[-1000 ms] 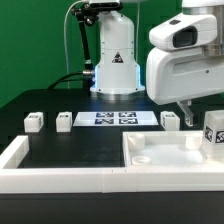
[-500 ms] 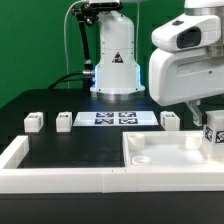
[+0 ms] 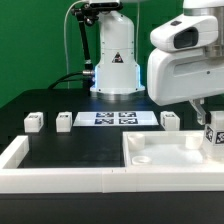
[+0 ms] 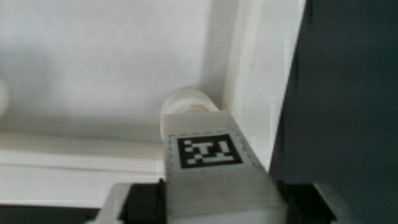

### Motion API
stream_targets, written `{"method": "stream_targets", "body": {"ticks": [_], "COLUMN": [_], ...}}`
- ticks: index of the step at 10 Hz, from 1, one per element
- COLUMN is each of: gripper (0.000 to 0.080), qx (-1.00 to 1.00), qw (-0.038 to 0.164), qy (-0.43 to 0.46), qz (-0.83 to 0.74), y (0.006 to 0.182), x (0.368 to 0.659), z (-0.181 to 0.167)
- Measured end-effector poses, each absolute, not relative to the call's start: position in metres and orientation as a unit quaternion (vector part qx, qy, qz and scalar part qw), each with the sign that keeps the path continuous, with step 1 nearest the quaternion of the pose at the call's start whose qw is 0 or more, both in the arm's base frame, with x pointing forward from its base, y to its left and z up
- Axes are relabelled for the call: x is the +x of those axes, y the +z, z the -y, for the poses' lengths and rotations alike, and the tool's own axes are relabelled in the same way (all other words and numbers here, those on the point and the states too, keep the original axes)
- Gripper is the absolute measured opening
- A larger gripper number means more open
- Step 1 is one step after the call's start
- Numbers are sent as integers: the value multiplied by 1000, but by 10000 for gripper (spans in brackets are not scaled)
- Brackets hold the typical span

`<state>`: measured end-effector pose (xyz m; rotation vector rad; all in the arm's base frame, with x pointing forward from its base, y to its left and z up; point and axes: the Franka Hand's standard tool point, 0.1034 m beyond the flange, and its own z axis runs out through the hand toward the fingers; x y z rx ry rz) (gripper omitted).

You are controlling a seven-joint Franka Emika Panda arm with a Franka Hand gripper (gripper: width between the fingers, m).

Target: Assemble square table

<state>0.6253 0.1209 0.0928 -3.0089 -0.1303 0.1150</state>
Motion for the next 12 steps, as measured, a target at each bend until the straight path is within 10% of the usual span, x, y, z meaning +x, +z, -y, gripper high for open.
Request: {"method": "stream_targets", "body": {"ticks": [12], "gripper": [297], "qx": [-879], "qw": [74], "qy": [48], "qz": [-468], "y": [92], "x": [620], "z": [-128]}}
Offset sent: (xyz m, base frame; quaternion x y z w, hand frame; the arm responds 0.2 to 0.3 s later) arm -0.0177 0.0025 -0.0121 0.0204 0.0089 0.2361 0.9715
